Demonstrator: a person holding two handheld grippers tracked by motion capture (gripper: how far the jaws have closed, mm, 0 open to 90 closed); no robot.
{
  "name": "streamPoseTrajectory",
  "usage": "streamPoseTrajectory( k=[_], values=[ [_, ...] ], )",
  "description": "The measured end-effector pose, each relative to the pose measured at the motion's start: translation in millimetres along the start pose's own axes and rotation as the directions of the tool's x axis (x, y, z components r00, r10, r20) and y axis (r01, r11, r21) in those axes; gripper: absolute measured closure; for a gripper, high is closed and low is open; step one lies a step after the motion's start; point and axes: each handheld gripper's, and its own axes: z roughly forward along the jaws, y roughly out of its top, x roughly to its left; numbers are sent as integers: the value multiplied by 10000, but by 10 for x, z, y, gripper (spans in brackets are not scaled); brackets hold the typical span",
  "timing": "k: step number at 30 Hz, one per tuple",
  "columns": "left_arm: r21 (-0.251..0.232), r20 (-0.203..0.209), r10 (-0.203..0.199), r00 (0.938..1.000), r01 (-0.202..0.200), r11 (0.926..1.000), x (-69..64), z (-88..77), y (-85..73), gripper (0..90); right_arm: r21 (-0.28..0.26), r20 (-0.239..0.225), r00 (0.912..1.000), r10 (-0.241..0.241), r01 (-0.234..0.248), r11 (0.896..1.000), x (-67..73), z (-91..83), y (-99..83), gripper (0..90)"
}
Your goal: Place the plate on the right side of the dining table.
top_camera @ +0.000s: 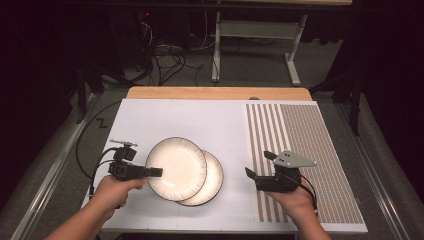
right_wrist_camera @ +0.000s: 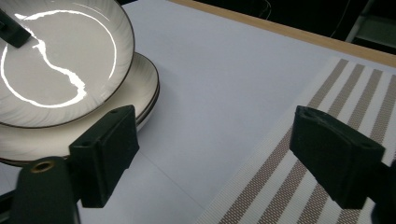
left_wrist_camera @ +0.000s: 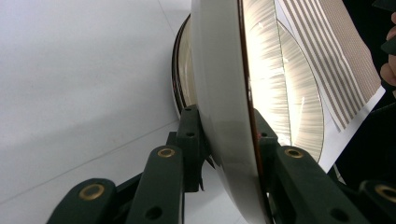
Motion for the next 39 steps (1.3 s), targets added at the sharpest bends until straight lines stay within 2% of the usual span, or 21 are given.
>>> streamPoseTrajectory(
  k=[6, 10, 14, 16, 17, 21, 24, 26, 28, 32, 35, 36, 38, 39],
  values=[
    [-434, -210, 393, 9990, -402, 9982, -14, -9, -24, 730, 26, 472, 9989, 77, -79, 10000, -66, -85, -90, 68],
    [-760, -339, 693, 9970, -717, 9945, -34, -21, -43, 736, -38, 726, 9972, 204, -202, 9998, -120, -160, -137, 49],
    [-1209, -440, 1171, 9921, -1216, 9852, -73, -40, -76, 748, 101, 836, 9961, 287, -296, 9995, -163, -231, -213, 52],
    [-1505, -562, 1547, 9864, -1616, 9753, -98, -53, -101, 754, 168, 831, 9961, 308, -323, 9993, -175, -258, -251, 52],
    [-1577, -569, 1636, 9849, -1707, 9726, -102, -55, -108, 758, 190, 849, 9959, 317, -334, 9993, -181, -278, -272, 52],
    [-2181, -753, 2242, 9716, -2354, 9471, -142, -67, -174, 768, 105, 896, 9950, 431, -442, 9990, -198, -312, -285, 42],
    [-2538, -1030, 2717, 9569, -2894, 9230, -179, -77, -230, 769, -37, 903, 9945, 524, -523, 9986, -201, -320, -284, 36],
    [-2802, -1248, 2889, 9492, -3130, 9075, -208, -87, -269, 772, -18, 869, 9944, 601, -602, 9982, -198, -317, -292, 34],
    [-3038, -1244, 3055, 9440, -3293, 8940, -219, -100, -302, 779, -50, 767, 9947, 682, -680, 9977, -187, -318, -286, 29],
    [-3325, -1515, 3568, 9218, -3874, 8598, -274, -123, -369, 786, -262, 886, 9945, 562, -541, 9982, -143, -344, -250, 10],
    [-3556, -1780, 4018, 8983, -4395, 8249, -317, -138, -436, 789, -406, 948, 9942, 508, -472, 9981, -120, -367, -236, 10],
    [-3670, -1813, 4089, 8944, -4473, 8156, -317, -140, -458, 789, -444, 956, 9942, 500, -460, 9980, -114, -371, -232, 9],
    [-3816, -1819, 4114, 8931, -4497, 8075, -301, -151, -491, 790, -535, 989, 9940, 477, -425, 9977, -102, -376, -223, 9],
    [-3833, -1794, 4110, 8938, -4483, 8076, -294, -156, -496, 790, -590, 997, 9939, 472, -414, 9974, -100, -374, -219, 9]
  ],
)
